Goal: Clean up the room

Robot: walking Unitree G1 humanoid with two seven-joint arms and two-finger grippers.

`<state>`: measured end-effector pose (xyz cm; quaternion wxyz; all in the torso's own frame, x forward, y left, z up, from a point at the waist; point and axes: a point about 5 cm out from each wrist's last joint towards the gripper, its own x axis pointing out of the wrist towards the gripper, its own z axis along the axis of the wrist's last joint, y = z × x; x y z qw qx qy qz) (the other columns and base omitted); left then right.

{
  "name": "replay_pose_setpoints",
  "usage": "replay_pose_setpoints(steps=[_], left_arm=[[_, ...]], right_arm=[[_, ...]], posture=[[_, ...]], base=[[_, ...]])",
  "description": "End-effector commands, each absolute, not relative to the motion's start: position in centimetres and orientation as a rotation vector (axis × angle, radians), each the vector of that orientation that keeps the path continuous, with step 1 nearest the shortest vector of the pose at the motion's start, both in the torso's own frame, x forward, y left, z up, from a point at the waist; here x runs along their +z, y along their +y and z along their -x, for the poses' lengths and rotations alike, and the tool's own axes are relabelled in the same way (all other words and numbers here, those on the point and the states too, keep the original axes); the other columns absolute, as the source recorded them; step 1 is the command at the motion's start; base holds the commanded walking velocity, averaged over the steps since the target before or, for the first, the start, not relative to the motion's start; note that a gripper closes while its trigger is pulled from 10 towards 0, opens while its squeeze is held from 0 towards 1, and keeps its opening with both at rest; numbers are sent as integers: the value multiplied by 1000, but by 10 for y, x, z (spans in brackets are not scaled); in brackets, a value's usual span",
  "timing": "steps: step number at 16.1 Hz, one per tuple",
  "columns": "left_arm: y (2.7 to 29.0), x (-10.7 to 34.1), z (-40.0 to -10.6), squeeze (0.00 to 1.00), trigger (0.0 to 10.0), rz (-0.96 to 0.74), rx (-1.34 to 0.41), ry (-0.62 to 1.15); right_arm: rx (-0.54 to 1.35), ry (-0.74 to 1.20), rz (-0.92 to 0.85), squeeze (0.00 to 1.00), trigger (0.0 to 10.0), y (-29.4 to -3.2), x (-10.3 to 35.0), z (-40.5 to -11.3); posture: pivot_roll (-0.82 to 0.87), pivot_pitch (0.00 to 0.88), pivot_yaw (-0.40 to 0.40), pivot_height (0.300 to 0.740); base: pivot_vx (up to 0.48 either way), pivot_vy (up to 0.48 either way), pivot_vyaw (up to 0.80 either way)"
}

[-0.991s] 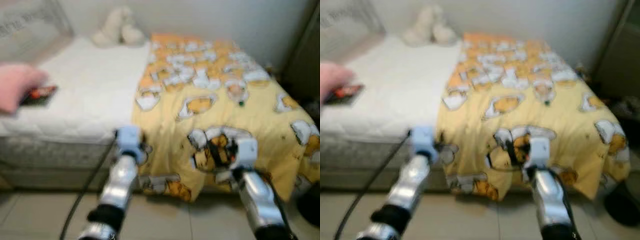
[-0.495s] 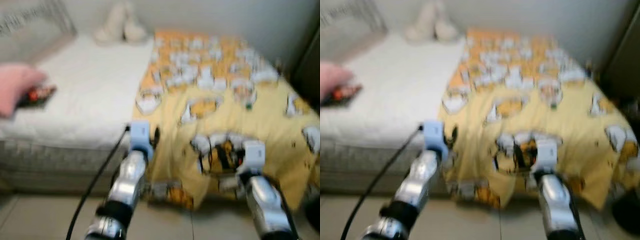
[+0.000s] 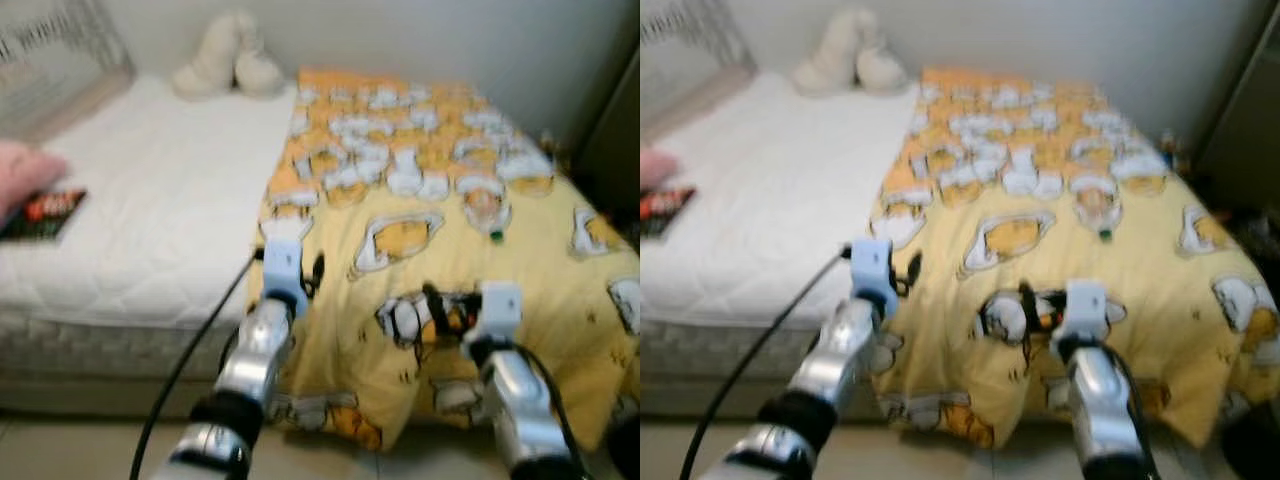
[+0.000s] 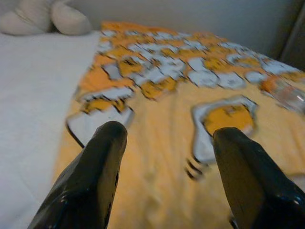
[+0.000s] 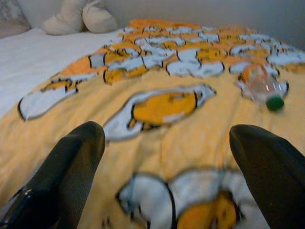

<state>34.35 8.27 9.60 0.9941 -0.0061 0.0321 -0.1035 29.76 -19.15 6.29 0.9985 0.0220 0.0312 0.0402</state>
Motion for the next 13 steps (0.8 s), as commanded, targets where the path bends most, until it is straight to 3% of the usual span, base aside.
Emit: replay_pose_setpoints(steps=[1, 5, 9, 13], left_arm=[[97, 103, -349, 0, 10000, -4, -155, 32], [108, 99, -342, 0, 10000, 74, -65, 5], [122, 81, -303, 0, 10000, 33, -83, 2], [110, 94, -321, 0, 10000, 46, -106, -13]], right_arm=[[86, 39, -69, 0, 10000, -185, 67, -302], [-8, 44, -48, 0, 10000, -203, 69, -299], [42, 126, 41, 0, 10000, -205, 43, -250], [-29, 96, 16, 0, 10000, -211, 58, -281]], posture=[[142, 0, -1, 740], [124, 0, -6, 740], [146, 0, -33, 740], [143, 0, -28, 740]], base=[[480, 0, 0], [480, 0, 0], [480, 0, 0], [480, 0, 0]])
